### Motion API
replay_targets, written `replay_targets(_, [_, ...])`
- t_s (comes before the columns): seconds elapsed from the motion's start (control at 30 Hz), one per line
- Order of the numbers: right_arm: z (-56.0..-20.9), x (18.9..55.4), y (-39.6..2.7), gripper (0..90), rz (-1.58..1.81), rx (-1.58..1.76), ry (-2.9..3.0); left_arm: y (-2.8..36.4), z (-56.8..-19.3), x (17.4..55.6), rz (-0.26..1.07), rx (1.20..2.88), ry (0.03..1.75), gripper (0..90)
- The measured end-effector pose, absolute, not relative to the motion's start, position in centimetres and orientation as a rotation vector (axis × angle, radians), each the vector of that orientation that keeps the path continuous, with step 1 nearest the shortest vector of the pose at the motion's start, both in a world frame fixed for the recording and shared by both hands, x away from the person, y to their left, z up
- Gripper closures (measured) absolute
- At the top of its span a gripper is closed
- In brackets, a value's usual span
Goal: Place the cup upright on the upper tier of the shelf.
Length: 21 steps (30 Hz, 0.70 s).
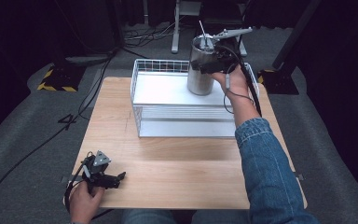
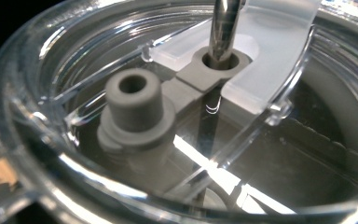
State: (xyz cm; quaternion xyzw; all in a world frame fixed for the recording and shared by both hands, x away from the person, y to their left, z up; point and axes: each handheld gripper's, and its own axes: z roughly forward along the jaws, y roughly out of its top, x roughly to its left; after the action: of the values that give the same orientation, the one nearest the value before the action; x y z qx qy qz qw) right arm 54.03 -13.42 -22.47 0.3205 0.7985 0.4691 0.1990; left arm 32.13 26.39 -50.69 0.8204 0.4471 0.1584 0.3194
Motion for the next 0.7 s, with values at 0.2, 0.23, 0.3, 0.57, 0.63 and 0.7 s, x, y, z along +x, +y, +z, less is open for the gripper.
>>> replay_targets(0.2, [-23.35,54.25,-13.9,3.7,1.315,0.917,2.228,26.39,-50.69,32.12,0.416,2.157,1.177,0.5])
replay_targets(0.23, [-23.35,54.25,-13.9,3.7,1.315,0.917,2.228,26.39,-50.69,32.12,0.416,2.157,1.177,0.4])
replay_targets(0.3, [-23.48,54.24,-14.07,3.7,1.329,0.917,2.223,26.39,-50.69,32.12,0.416,2.158,1.176,0.5])
replay_targets(0.57, [-23.49,54.25,-14.07,3.5,1.327,0.913,2.226,26.39,-50.7,32.13,0.417,2.157,1.175,0.5])
replay_targets(0.63, [-23.5,54.26,-14.07,3.4,1.328,0.914,2.225,26.39,-50.69,32.12,0.416,2.157,1.177,0.5])
replay_targets(0.7, [-23.51,54.26,-14.07,3.4,1.329,0.914,2.226,26.39,-50.69,32.12,0.417,2.157,1.177,0.5])
